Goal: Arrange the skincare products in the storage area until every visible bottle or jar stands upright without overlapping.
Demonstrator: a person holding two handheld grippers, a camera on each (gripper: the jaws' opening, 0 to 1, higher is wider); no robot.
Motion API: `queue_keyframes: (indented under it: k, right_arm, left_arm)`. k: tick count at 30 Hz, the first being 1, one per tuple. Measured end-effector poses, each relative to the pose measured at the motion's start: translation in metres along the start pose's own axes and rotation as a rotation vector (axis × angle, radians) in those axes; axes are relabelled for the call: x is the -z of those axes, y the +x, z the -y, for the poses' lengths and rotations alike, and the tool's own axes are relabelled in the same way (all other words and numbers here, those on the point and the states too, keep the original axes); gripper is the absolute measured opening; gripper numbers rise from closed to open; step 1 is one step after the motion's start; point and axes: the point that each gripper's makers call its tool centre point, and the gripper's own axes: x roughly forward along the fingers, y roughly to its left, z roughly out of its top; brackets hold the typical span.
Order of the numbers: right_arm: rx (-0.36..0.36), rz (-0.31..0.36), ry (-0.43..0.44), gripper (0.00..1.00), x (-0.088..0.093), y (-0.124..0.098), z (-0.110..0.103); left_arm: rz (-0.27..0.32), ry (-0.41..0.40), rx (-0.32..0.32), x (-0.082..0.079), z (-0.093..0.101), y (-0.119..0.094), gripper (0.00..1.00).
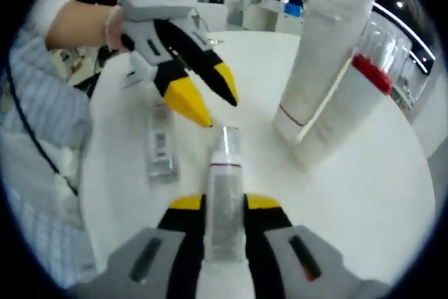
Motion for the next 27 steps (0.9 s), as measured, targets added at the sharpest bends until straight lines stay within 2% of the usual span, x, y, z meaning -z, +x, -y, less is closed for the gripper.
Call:
queue_keyframes:
  k: [6, 12, 16, 21, 22, 27]
  right_arm:
    - [-0.053, -0.016, -0.026, 0.19, 0.005, -0.004, -0.002]
    - [-0.045, -0.040, -0.083, 0.19, 0.010, -0.007, -0.001]
    - [-0.031, -0.006, -0.048, 0.18, 0.009, -0.010, 0.003]
    - [-0.033, 0.093, 0.036, 0.18, 0.002, -0.017, 0.003]
    - [-0.038, 0.097, 0.050, 0.18, 0.002, -0.018, 0.003]
    - [-0.039, 0.136, 0.057, 0.18, -0.003, -0.021, 0.004]
  left_arm:
    - [-0.011, 0.009, 0.032, 0.003, 0.005, 0.001, 0.24]
    - [-0.025, 0.011, 0.074, 0.004, 0.010, 0.008, 0.24]
    - [-0.014, -0.004, 0.103, 0.002, 0.015, 0.009, 0.24]
    - [-0.041, -0.013, 0.121, 0.008, 0.018, 0.010, 0.24]
    - [-0.043, -0.016, 0.123, 0.008, 0.018, 0.010, 0.24]
    - [-0.041, -0.039, 0.135, 0.007, 0.019, 0.014, 0.23]
